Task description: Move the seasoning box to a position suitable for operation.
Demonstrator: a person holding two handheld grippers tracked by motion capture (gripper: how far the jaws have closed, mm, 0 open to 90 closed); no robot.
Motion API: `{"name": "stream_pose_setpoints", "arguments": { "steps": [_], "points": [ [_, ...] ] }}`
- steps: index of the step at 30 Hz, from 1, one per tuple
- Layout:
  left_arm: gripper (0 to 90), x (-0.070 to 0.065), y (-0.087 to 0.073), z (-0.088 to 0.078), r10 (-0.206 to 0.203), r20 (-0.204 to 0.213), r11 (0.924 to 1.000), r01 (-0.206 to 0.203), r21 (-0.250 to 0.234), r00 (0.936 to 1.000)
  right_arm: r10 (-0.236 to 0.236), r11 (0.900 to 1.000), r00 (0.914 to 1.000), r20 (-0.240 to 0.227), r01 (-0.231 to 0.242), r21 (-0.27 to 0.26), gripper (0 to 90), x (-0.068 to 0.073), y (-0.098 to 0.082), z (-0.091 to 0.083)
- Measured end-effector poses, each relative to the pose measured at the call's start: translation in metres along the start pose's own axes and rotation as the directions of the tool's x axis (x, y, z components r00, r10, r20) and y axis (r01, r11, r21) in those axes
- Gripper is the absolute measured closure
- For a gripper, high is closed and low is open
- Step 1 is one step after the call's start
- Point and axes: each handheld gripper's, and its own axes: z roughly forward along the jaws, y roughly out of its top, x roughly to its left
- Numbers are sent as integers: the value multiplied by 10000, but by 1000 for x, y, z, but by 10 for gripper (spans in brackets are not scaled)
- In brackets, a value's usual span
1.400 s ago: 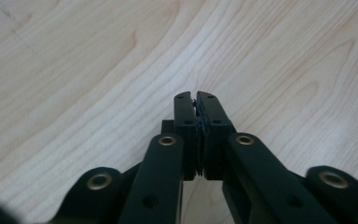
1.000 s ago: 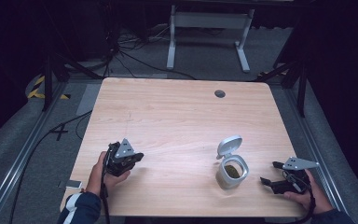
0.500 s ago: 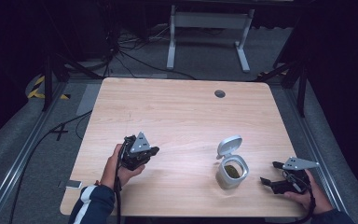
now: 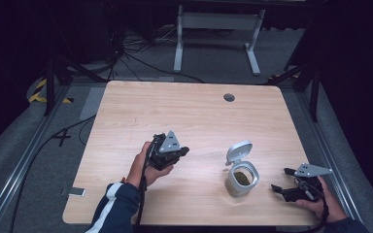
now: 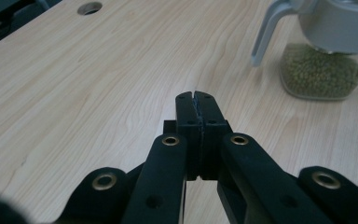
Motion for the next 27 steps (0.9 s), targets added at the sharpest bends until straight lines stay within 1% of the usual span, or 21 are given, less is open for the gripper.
{"name": "stream_pose_setpoints", "arguments": {
  "steps": [1, 2, 3, 5, 6, 7, 12, 19, 21, 23, 24, 26, 27],
  "points": [
    [900, -2, 8, 4, 112, 92, 9999, -112, -81, 9999, -1, 10000, 10000, 3, 1, 0, 118, 0, 0, 0],
    [900, -2, 8, 4, 112, 92, 9999, -112, -81, 9999, -1, 10000, 10000, 3, 1, 0, 118, 0, 0, 0],
    [900, -4, 14, 8, 142, 196, 9998, -139, -168, 9997, -1, 10000, 10000, 3, 1, -1, 119, 0, 0, 0],
    [900, -6, 21, 12, 264, 245, 9994, -257, -247, 9994, -1, 10000, 10000, 2, 1, -7, 119, 0, 0, 0],
    [900, -6, 21, 12, 264, 245, 9994, -257, -247, 9994, -1, 10000, 10000, 2, 1, -7, 119, 0, 0, 0],
    [900, -8, 26, 14, 335, 339, 9990, -325, -300, 9989, -1, 10000, 10000, 1, 1, -1, 118, 0, 0, 0],
    [900, -15, 41, 22, 555, 459, 9977, -535, -424, 9974, 6, 10000, 10000, -2, -6, 0, 118, 0, 0, 0],
    [900, -24, 54, 33, 756, 681, 9955, -713, -631, 9948, 24, 10000, 10000, -6, -24, 3, 118, 0, 0, 0],
    [900, -25, 56, 34, 761, 709, 9957, -721, -579, 9946, -3, 10000, 10000, 5, 3, -3, 119, 0, 0, 0],
    [900, -27, 58, 38, 811, 703, 9949, -766, -652, 9942, 20, 10000, 10000, -5, -20, 1, 119, 0, 0, 0],
    [900, -28, 59, 39, 775, 736, 9950, -725, -688, 9943, 20, 10000, 10000, -5, -20, 1, 119, 0, 0, 0],
    [900, -30, 62, 41, 805, 749, 9950, -756, -660, 9939, 20, 10000, 10000, -5, -20, 1, 119, 0, 0, 0],
    [900, -30, 63, 42, 877, 823, 9944, -824, -657, 9927, 20, 10000, 10000, -8, -20, 2, 118, 0, 0, 0]
  ]
}}
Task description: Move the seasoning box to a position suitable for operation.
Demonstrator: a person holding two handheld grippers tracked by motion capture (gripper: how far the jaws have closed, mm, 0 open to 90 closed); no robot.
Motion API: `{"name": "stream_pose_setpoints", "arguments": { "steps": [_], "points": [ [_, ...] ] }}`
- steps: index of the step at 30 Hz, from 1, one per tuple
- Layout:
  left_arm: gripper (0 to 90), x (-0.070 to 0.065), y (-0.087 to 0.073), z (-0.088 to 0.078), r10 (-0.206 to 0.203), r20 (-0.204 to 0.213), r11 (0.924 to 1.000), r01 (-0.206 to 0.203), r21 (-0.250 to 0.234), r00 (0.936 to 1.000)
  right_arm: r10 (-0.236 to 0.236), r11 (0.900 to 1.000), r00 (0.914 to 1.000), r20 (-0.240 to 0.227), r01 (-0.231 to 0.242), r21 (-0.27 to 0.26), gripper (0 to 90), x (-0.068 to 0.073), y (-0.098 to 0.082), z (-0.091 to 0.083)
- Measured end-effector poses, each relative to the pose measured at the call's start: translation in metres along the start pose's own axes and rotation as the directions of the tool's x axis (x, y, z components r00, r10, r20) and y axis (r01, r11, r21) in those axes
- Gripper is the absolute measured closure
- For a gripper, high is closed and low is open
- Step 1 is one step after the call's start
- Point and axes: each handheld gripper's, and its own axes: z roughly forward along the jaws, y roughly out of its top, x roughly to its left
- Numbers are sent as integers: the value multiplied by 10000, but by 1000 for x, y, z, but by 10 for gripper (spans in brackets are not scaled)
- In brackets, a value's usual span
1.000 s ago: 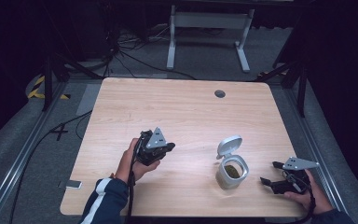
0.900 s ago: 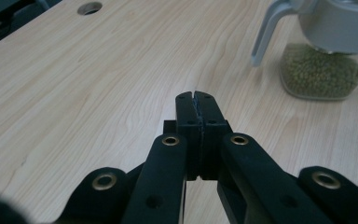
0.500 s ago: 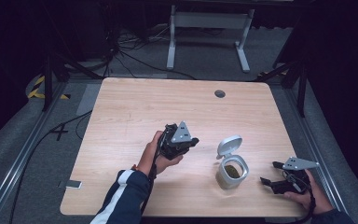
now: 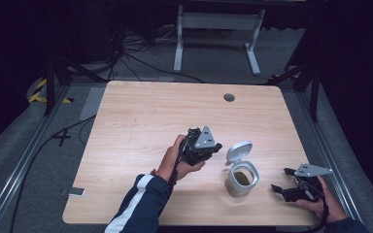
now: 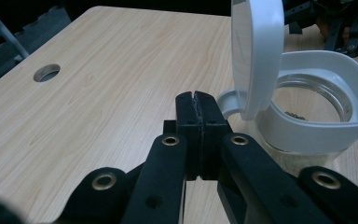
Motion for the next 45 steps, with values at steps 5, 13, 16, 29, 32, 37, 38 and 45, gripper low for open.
{"name": "stream_pose_setpoints", "arguments": {
  "steps": [5, 13, 16, 29, 32, 37, 38, 45],
  "points": [
    [900, -5, 6, 4, -24, 72, 9999, 25, -134, 10000, -11, 10000, 10000, 4, 11, 3, 119, 0, 0, 0],
    [900, -12, 12, 5, 91, 266, 9994, -82, -342, 9996, -5, 10000, 10000, 1, 5, -3, 119, 0, 0, 0],
    [900, -15, 13, 4, 205, 298, 9991, -194, -379, 9993, -13, 10000, 10000, -2, 13, -7, 119, 0, 0, 0],
    [896, -21, 15, 3, 319, 477, 9987, -299, -422, 9984, -14, 10000, 10000, -1, 14, -7, 119, 0, 0, 0],
    [895, -21, 15, 4, 362, 546, 9988, -343, -351, 9979, -12, 10000, 10000, -1, 12, -5, 119, 0, 0, 0],
    [892, -24, 16, 7, 427, 596, 9984, -404, -389, 9973, -14, 10000, 10000, -2, 14, -6, 119, 0, 0, 0],
    [893, -25, 16, 7, 387, 621, 9986, -363, -387, 9973, -8, 10000, 10000, -1, 8, -4, 119, 0, 0, 0],
    [887, -27, 16, 9, 392, 676, 9990, -375, -263, 9969, -9, 10000, 10000, 0, 9, -5, 119, 0, 0, 0]
  ]
}}
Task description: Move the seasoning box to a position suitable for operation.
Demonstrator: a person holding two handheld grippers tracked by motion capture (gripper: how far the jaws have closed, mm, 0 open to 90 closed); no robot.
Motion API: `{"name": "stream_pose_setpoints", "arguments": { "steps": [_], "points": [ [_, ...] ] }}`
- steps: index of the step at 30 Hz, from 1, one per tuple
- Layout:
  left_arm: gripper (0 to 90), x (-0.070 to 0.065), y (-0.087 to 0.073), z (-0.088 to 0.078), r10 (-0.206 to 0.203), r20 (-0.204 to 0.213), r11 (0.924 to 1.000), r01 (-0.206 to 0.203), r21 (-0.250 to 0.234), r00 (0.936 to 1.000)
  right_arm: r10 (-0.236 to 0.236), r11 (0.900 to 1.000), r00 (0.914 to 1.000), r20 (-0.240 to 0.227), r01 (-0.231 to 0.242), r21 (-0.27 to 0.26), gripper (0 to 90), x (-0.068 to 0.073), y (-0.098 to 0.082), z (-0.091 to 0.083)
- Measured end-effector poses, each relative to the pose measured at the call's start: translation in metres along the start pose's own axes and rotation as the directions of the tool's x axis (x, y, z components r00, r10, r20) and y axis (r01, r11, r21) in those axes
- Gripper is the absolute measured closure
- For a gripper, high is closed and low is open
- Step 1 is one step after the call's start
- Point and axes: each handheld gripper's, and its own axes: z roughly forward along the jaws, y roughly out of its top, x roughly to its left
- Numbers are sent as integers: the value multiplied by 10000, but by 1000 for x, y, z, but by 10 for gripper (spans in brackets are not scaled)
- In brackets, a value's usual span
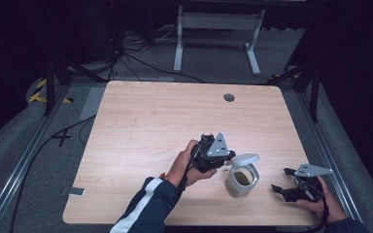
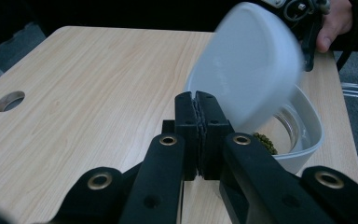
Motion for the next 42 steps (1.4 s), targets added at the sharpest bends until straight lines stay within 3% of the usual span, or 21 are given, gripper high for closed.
{"name": "stream_pose_setpoints", "arguments": {
  "steps": [4, 10, 12, 13, 18, 27, 42],
  "points": [
    [885, 2, -1, -1, 174, -49, 9998, -174, 77, 9998, -3, 10000, 10000, -1, 3, 0, 119, 0, 0, 0],
    [885, 3, -4, 0, -24, -73, 9999, 24, 115, 10000, -1, 10000, 10000, 1, 1, -1, 120, 0, 0, 0],
    [884, 5, -5, 0, 108, -130, 9998, -106, 187, 9999, -1, 10000, 10000, 0, 1, 0, 119, 0, 0, 0],
    [885, 5, -6, 0, -41, -163, 9999, 43, 147, 9999, -4, 10000, 10000, 0, 4, -2, 120, 0, 0, 0],
    [878, 10, -7, 0, 4, -213, 9999, -1, 155, 9998, -2, 10000, 10000, -2, 2, -1, 119, 0, 0, 0],
    [872, 17, -15, -14, 96, -437, 9989, -75, 469, 9990, -9, 10000, 10000, -16, 9, 1, 119, 0, 0, 0],
    [857, 29, -50, -43, -150, -1121, 9942, 268, 1044, 9936, 6, 10000, 10000, -2, -6, 5, 119, 0, 0, 0]
  ]
}}
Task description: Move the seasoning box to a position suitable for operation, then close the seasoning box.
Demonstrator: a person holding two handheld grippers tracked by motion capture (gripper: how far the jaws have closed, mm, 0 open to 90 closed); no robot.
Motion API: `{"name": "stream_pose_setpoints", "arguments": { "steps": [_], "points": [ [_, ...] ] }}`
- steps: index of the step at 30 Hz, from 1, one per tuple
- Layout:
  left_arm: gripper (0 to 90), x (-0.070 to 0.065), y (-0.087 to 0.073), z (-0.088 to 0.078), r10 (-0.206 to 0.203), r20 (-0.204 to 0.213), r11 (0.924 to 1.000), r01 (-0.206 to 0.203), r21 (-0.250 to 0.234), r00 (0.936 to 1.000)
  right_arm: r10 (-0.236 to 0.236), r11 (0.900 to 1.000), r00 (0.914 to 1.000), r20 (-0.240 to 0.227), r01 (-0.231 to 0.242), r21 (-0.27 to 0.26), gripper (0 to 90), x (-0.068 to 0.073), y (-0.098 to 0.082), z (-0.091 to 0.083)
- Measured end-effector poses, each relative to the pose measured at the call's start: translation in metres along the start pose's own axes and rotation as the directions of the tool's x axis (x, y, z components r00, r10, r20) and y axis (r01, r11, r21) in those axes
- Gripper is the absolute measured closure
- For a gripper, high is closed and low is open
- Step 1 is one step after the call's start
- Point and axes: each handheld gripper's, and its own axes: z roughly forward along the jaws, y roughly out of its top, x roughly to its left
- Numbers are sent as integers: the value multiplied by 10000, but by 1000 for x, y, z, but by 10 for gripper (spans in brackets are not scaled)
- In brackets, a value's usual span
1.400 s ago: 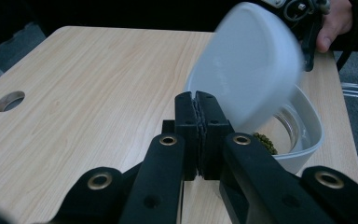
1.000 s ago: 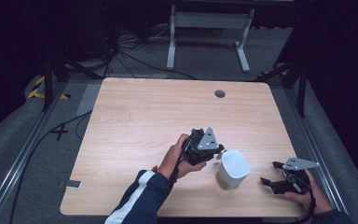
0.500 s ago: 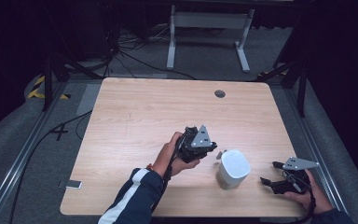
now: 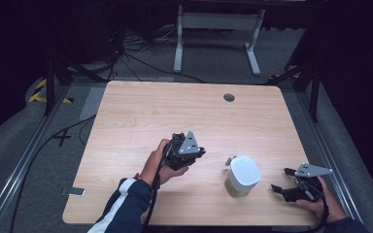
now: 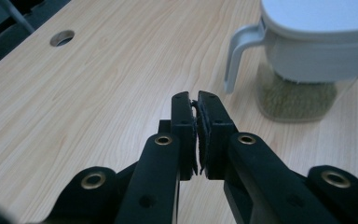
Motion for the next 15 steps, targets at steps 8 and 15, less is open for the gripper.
{"name": "stream_pose_setpoints", "arguments": {
  "steps": [8, 15],
  "points": [
    [805, 9, -29, -23, -220, -507, 9981, 249, 570, 9985, -1, 10000, 10000, 5, 1, -2, 119, 0, 0, 0],
    [580, 14, -63, -42, -500, -1177, 9896, 651, 1285, 9918, -13, 10000, 10000, 24, 13, 2, 119, 0, 0, 0]
  ]
}}
